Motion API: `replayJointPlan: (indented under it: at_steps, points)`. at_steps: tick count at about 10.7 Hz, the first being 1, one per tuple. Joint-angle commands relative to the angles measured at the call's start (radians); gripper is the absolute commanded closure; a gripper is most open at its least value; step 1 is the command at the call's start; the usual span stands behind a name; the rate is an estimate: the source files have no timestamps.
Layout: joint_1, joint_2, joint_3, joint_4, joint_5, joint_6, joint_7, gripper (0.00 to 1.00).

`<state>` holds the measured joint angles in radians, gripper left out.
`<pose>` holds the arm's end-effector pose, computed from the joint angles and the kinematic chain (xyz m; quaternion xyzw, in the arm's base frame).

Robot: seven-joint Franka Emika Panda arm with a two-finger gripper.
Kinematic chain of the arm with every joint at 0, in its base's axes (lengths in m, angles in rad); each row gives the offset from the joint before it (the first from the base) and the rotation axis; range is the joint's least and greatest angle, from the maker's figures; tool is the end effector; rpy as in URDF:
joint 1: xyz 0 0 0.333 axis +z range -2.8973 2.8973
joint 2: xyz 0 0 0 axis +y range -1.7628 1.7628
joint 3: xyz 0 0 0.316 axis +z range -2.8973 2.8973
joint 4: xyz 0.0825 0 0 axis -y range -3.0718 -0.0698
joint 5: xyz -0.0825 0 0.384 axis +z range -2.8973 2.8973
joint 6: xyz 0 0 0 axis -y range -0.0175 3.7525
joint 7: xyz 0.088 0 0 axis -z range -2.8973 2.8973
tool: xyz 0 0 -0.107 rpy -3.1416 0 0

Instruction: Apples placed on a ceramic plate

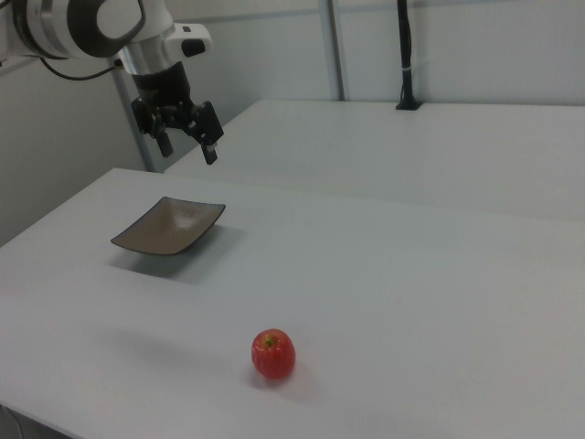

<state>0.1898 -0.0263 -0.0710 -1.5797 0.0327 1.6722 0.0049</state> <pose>0.5525 0.0686 0.6444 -0.9965 -0.0561 -0.0581 0.0209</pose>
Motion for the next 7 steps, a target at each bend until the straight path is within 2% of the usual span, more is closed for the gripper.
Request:
replayJointPlan:
  at_steps: [1, 7]
  points:
    - [-0.009, -0.038, -0.003, -0.025, 0.023, 0.017, -0.016, 0.0]
    - [-0.016, -0.044, 0.005, -0.029, 0.023, 0.017, -0.016, 0.0]
